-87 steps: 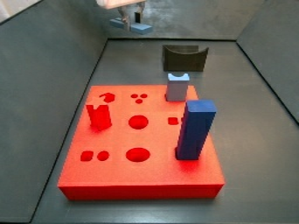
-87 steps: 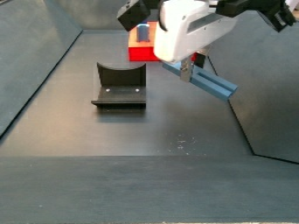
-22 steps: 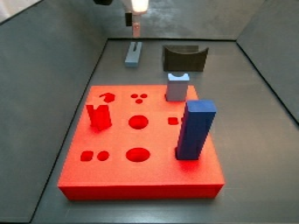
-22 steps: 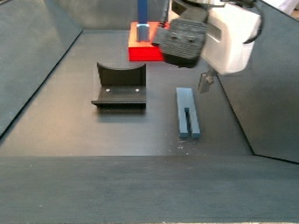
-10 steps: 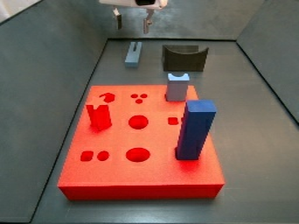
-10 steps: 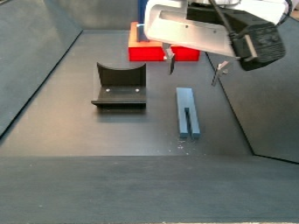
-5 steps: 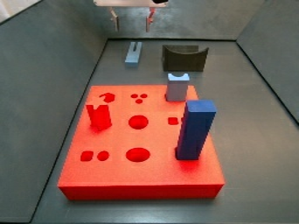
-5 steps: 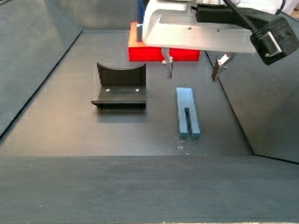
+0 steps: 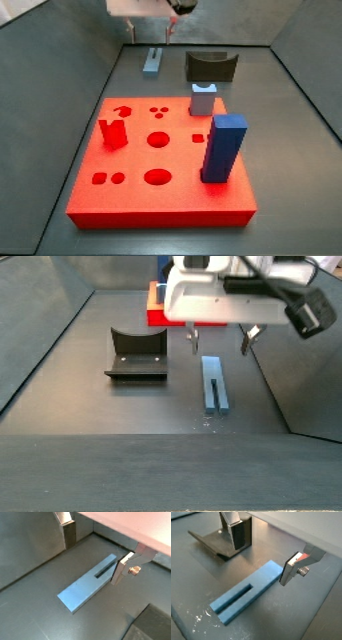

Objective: Pick up the double-square object. Move up. Rotate the double-square object. Place the double-square object on the fixture. Regrasp the double-square object. Move to above the board. Insert the double-square object.
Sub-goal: Rotate the double-square object.

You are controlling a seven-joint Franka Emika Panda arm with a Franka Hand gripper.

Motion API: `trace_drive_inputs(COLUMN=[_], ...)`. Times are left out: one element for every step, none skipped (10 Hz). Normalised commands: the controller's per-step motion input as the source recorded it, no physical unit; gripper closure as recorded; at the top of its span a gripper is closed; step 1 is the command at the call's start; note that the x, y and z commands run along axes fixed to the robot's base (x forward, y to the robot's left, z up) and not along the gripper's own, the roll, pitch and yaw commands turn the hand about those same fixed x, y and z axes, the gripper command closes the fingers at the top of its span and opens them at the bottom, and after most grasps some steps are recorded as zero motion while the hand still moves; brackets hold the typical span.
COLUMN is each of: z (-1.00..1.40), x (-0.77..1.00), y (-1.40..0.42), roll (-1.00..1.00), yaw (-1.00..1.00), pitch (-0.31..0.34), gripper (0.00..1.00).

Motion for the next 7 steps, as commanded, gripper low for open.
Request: trace_drive_inputs(z=[-1.00, -1.00, -0.91, -0.79, -0.64, -0.54, -0.45], x=[0.03, 0.04, 0.05, 0.05, 0.04, 0.03, 0.03], y=[0.00, 0.01, 0.01, 0.01, 0.01, 0.01, 0.02], roll=[-0.04, -0.07, -0.08, -0.10, -0.11, -0.12, -0.13], yaw=[-0.02, -0.01, 0.00, 0.00, 0.01, 0.01, 0.00], pitch=[-0.045, -0.053, -0.058, -0.065, -0.077, -0.083, -0.087], gripper=[0.00, 0.00, 0.00, 0.00, 0.00, 0.00, 0.00])
